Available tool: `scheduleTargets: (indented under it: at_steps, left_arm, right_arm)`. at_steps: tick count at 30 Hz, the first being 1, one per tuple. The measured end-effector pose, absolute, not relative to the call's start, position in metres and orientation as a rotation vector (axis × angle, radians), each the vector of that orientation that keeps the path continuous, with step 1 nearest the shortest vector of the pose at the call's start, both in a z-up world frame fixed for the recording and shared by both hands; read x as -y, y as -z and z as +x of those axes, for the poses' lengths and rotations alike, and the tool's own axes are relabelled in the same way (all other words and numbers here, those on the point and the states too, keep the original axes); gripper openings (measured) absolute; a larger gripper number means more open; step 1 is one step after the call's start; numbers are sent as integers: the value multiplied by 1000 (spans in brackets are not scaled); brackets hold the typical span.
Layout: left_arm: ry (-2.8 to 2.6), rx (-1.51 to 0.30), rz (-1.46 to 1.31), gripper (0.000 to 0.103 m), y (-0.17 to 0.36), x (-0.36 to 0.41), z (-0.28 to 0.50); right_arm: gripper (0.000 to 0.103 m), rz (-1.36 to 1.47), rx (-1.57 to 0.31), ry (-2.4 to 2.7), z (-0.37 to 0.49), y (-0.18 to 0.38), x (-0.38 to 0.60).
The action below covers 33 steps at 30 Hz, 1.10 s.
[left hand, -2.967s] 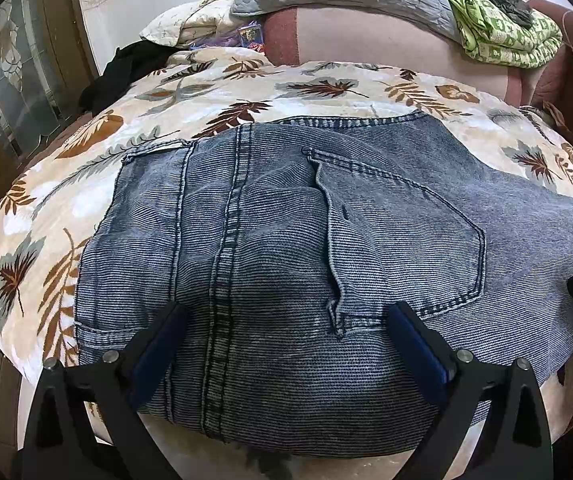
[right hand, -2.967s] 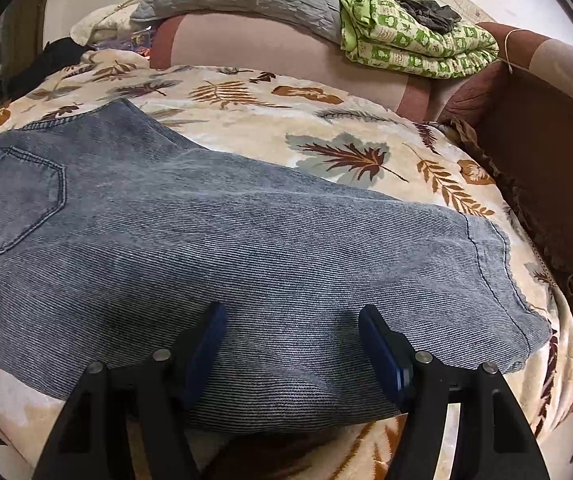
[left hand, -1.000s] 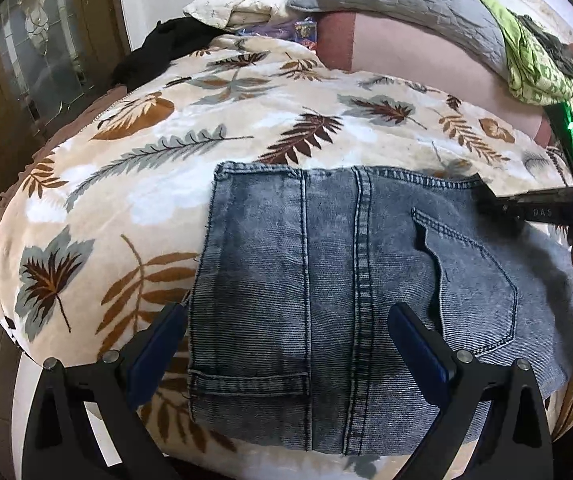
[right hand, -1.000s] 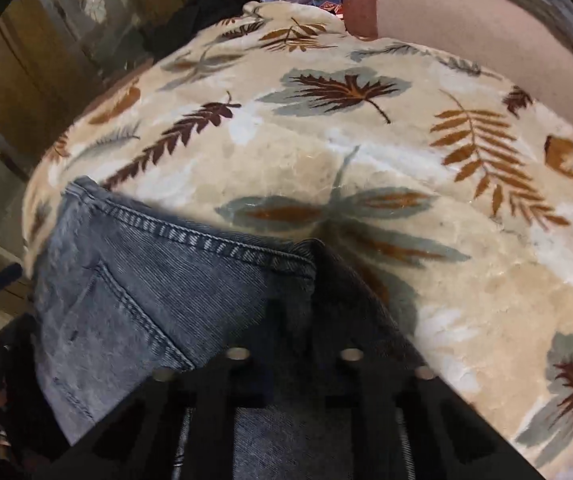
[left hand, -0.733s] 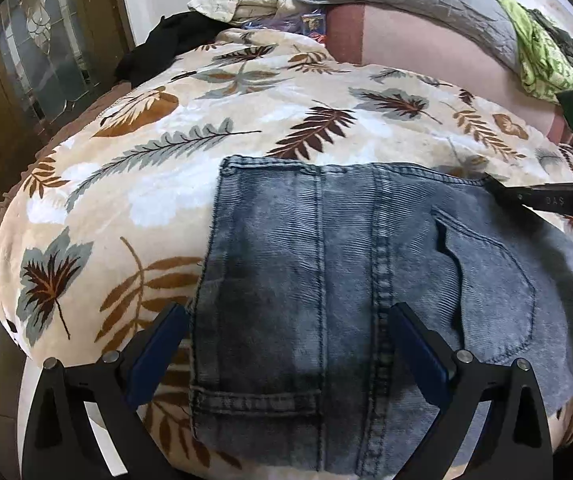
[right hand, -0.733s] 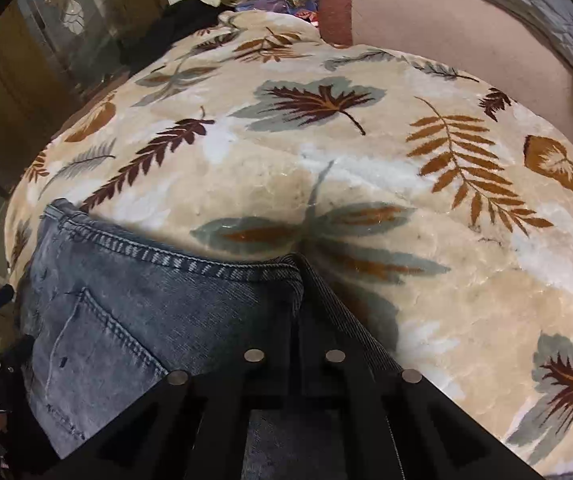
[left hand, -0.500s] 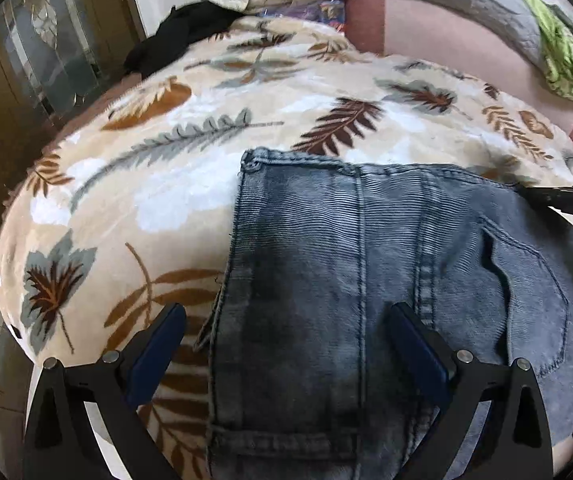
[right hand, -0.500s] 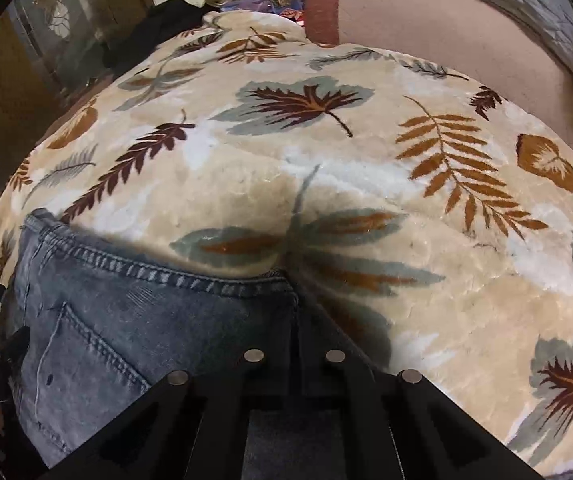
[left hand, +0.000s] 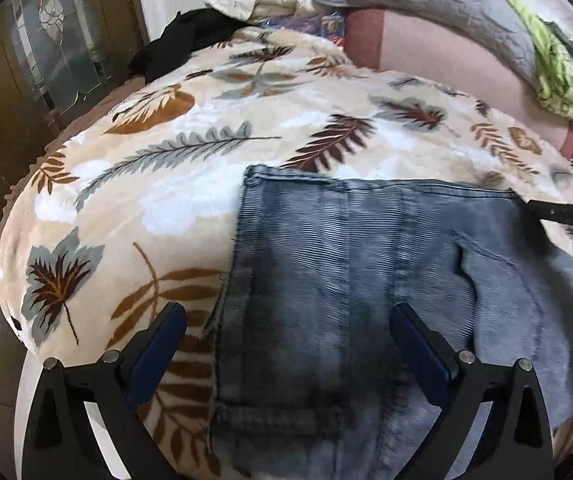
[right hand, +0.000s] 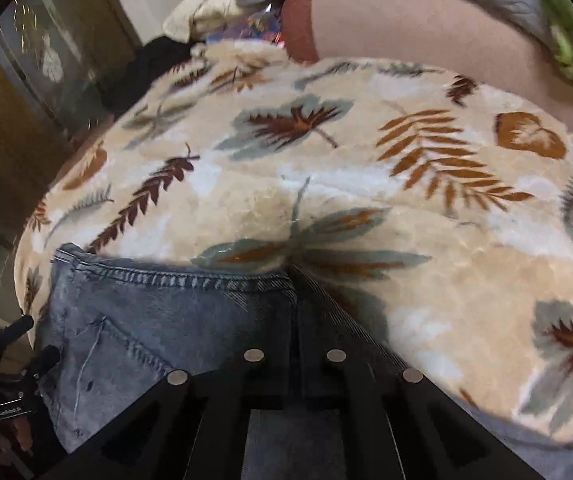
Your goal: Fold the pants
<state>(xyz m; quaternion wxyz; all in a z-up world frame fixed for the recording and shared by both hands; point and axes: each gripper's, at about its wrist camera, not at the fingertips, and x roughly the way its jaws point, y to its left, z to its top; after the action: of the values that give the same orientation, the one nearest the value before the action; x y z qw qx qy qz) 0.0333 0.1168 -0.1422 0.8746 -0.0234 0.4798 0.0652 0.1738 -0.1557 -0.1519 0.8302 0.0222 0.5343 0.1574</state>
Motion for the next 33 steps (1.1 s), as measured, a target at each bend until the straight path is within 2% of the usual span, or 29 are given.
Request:
scheduleTargets:
  at_steps: [7,14,23,33]
  left_arm:
    - [-40,-1003,1,102,132,-83,7]
    - [-47,-1078,52,102,151,-68,6]
    - [-44,-1162,-77,103,173,-83,12]
    - [-36,-1176,-77,103,178,-83,14]
  right_arm:
    - [3,14,-1170,-222,115,151,196]
    - [4,58,-1252,-110,66,166,235]
    - [5,115,-1197,-55,60,173,239]
    - [6,71,-1078,8,47,175,227]
